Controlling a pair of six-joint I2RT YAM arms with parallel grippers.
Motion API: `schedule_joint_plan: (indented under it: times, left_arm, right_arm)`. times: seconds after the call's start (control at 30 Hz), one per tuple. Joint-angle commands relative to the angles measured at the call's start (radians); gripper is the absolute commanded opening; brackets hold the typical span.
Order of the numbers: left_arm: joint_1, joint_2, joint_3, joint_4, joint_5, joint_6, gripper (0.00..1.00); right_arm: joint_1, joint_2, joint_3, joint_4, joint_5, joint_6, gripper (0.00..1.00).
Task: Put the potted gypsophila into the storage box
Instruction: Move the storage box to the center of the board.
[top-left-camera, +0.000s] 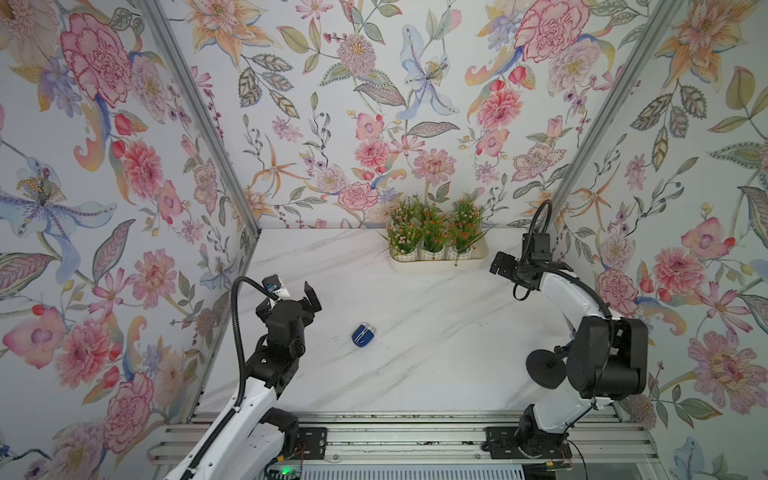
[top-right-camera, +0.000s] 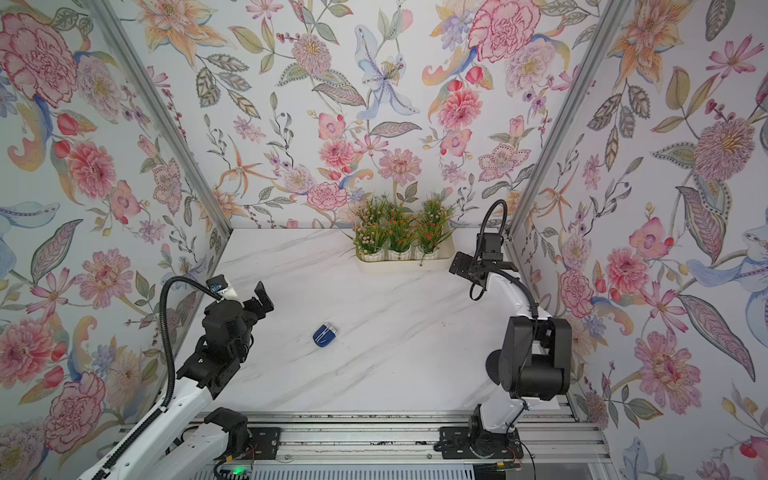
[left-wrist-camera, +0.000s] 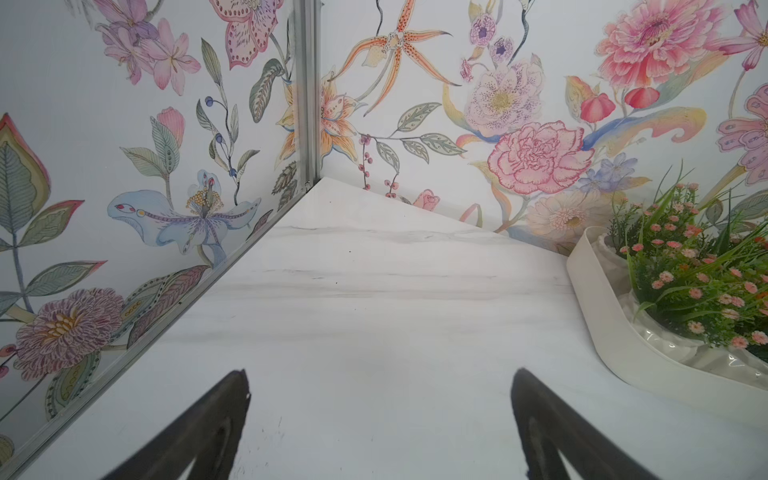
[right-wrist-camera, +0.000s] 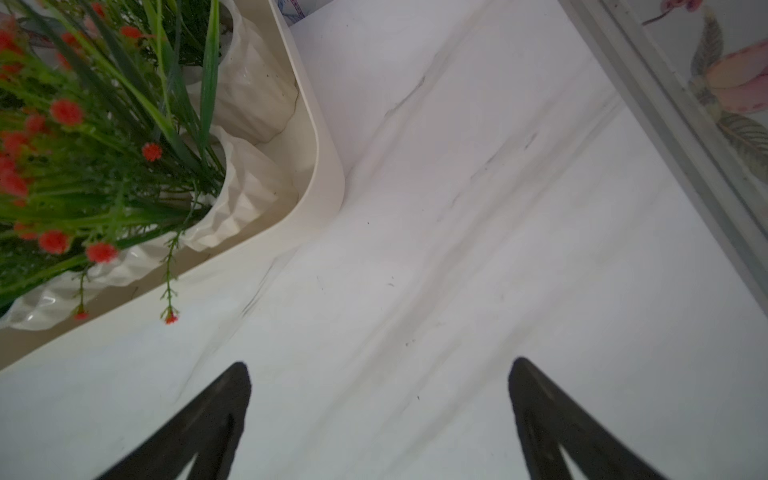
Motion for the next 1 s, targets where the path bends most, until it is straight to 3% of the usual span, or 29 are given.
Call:
schedule_joint_plan:
  times: [0.0,0.3,0.4,0.5,0.73,0.9,0.97]
  left_arm:
    - [0.007,0.02,-0.008,0.011,-0.044,-0.007,1.0]
    - [0.008,0.088,-0.015,0.068,-0.125,-0.031,1.0]
    - [0.009,0.085,-0.018,0.065,-0.135,-0.051,1.0]
    - [0.009,0.075,-0.025,0.054,-0.151,-0.052,1.0]
    - [0.008,0.058,-0.028,0.046,-0.172,-0.031,1.0]
    - [0.008,0.055,-0.04,0.045,-0.154,-0.035,1.0]
    - [0.01,0.053,-0.046,0.044,-0.144,-0.04,1.0]
  right_arm:
    - [0.013,0.13,0.14,-0.036,-0.042,0.057,0.94]
    - [0.037,0.434,0.422,-0.041,-0.009,0.093,0.86]
    - [0.038,0.509,0.487,-0.058,-0.004,0.109,0.75]
    - [0.053,0.553,0.529,-0.107,0.034,0.105,0.51]
    - [0.104,0.523,0.432,-0.144,0.104,0.043,0.17]
    - [0.139,0.437,0.275,-0.142,0.136,0.028,0.0]
    - [0.152,0.379,0.192,-0.135,0.141,0.035,0.0]
